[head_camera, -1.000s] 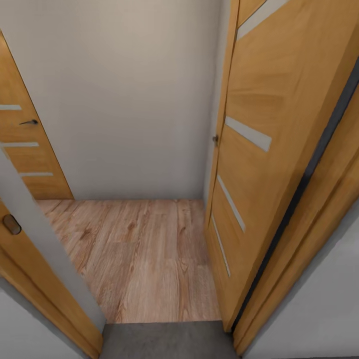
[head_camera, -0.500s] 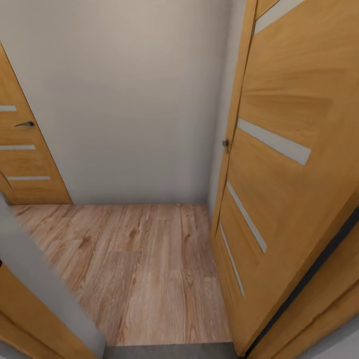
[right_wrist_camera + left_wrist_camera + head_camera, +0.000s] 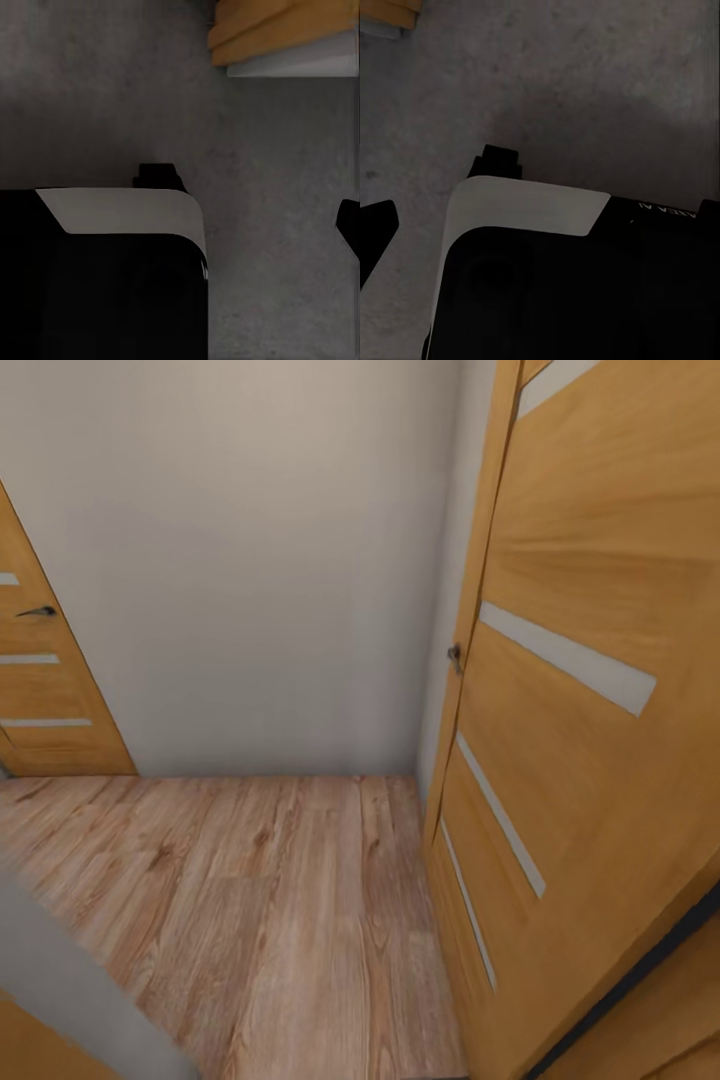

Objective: Move the two storage containers from the living room to the garage. In the garage, place one container on the floor and stack the other container on top of it (either order is fine).

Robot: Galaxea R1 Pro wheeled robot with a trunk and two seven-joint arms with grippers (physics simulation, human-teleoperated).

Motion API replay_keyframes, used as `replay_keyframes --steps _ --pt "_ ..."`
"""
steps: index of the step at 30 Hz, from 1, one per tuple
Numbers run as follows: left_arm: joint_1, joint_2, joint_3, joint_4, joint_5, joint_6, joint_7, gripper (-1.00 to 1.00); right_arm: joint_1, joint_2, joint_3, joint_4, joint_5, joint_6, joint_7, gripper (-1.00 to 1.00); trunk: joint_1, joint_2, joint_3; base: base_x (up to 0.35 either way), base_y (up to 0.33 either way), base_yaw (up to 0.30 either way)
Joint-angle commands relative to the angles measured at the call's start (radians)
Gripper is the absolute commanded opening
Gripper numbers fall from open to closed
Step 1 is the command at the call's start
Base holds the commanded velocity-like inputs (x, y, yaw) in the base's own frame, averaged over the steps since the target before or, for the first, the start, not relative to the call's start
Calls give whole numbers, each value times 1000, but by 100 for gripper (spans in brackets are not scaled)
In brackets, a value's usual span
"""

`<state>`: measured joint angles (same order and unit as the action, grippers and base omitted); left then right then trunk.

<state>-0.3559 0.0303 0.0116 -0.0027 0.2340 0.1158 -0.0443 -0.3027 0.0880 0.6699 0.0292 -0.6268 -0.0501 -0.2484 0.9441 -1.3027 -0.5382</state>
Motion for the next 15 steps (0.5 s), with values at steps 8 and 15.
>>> replay_keyframes --steps 8,15 --pt "0 2 1 0 7 4 -3 100 -1 1 8 3 -10 2 0 100 0 0 -1 185 -16 0" --pt "0 2 0 0 7 4 -4 100 -1 2 9 3 -10 2 1 100 0 0 -1 35 0 0"
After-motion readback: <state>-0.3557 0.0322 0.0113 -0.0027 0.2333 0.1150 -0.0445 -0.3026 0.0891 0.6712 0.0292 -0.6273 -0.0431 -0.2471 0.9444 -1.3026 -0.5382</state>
